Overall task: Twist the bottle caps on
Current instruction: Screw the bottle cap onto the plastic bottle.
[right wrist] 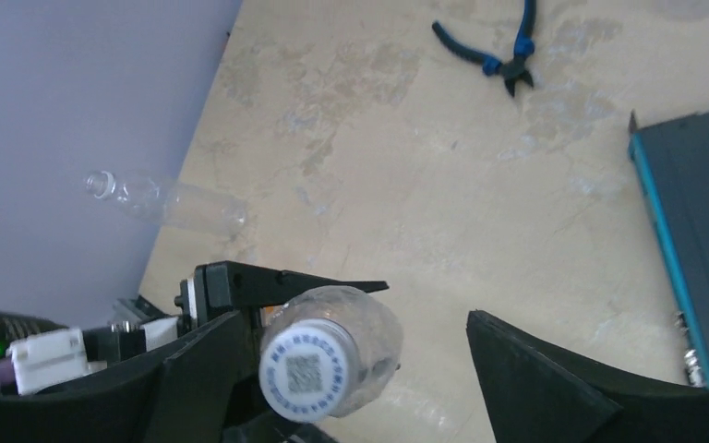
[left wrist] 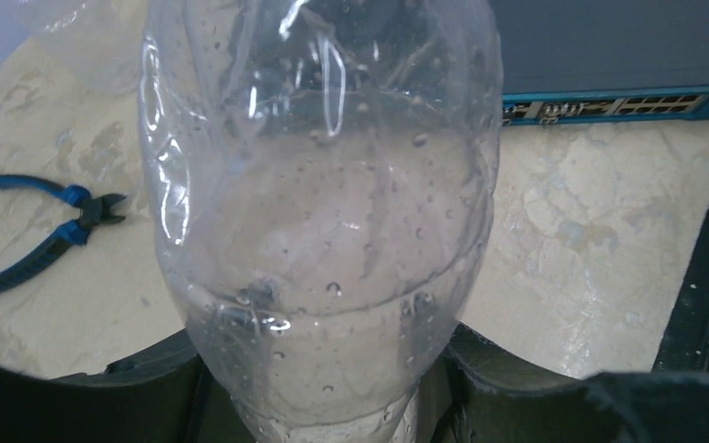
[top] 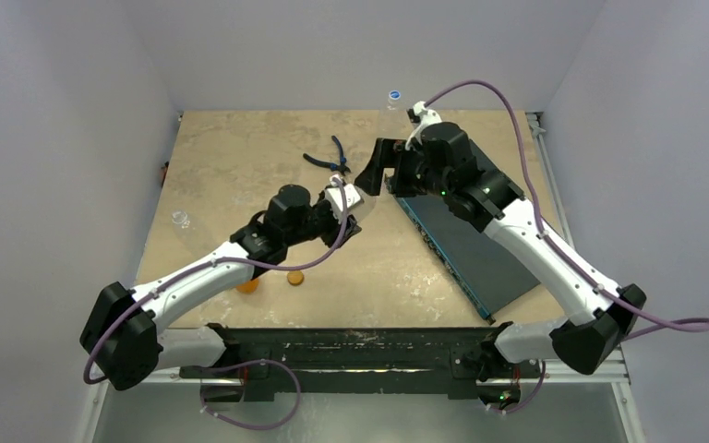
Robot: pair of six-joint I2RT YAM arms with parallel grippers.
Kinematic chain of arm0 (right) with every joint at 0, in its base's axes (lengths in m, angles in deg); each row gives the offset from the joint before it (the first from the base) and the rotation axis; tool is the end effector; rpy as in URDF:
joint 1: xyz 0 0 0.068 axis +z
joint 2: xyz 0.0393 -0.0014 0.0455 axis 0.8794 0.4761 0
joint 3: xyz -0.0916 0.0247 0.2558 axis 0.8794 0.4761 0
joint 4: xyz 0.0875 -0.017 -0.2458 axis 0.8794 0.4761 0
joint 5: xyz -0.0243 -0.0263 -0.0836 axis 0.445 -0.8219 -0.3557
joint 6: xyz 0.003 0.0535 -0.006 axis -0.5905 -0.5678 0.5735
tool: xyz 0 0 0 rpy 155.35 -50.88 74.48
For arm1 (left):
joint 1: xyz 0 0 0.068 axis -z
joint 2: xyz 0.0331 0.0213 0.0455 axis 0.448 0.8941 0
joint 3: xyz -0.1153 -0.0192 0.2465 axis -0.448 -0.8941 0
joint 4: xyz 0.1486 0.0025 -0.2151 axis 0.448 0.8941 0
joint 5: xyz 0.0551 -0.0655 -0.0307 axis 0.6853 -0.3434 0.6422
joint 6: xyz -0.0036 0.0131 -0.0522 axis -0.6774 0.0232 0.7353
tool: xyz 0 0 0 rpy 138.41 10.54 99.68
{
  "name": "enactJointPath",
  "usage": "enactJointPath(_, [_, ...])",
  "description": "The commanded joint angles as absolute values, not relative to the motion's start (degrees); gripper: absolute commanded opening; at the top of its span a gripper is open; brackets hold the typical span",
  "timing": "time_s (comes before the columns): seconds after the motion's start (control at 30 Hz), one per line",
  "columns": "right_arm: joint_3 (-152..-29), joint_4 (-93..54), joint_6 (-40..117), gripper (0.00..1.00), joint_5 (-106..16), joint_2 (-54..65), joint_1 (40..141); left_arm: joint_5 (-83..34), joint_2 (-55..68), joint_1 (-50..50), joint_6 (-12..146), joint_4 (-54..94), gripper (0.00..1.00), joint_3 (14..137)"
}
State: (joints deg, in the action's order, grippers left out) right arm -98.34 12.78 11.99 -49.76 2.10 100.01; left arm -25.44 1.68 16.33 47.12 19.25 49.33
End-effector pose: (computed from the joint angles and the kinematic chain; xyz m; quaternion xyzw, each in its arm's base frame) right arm 0.2337 0.1874 0.4042 -0.0473 0.8529 0.3198 0.4099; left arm 0.2027 -0.1963 0.2749 0.3982 0.7236 -0.2276 0.5158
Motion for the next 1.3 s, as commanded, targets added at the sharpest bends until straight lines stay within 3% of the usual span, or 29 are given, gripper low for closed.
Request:
enactJointPath(0.0, [-101.7, 10.2, 14.9, 0.99, -51.0, -5.0, 97.2, -44.8, 0.4, 12.0, 46.2, 19.0, 0.00, 52.6])
enactJointPath(0.3, [-97.8, 5.9, 27.4, 0.98, -32.4, -12.1, 90.1, -69.3, 1.1, 8.1, 50.8, 18.7, 0.00, 51.0])
enactJointPath(0.5, [-90.3, 0.8, 32.3, 0.86, -11.3, -14.5, 89.6, -80.8, 1.8, 6.4, 55.1, 16.8, 0.00, 50.9])
enactJointPath(0.6, [-88.7, -0.7, 33.2, 0.86, -3.3, -13.7, 89.7, -82.5, 1.7, 6.4, 55.3, 16.4, 0.00, 50.5])
enactJointPath(1.27, [-90.0, -5.9, 31.5, 0.59, -0.2, -9.2, 92.4, -83.2, 1.7, 6.4, 57.7, 15.6, 0.00, 49.7])
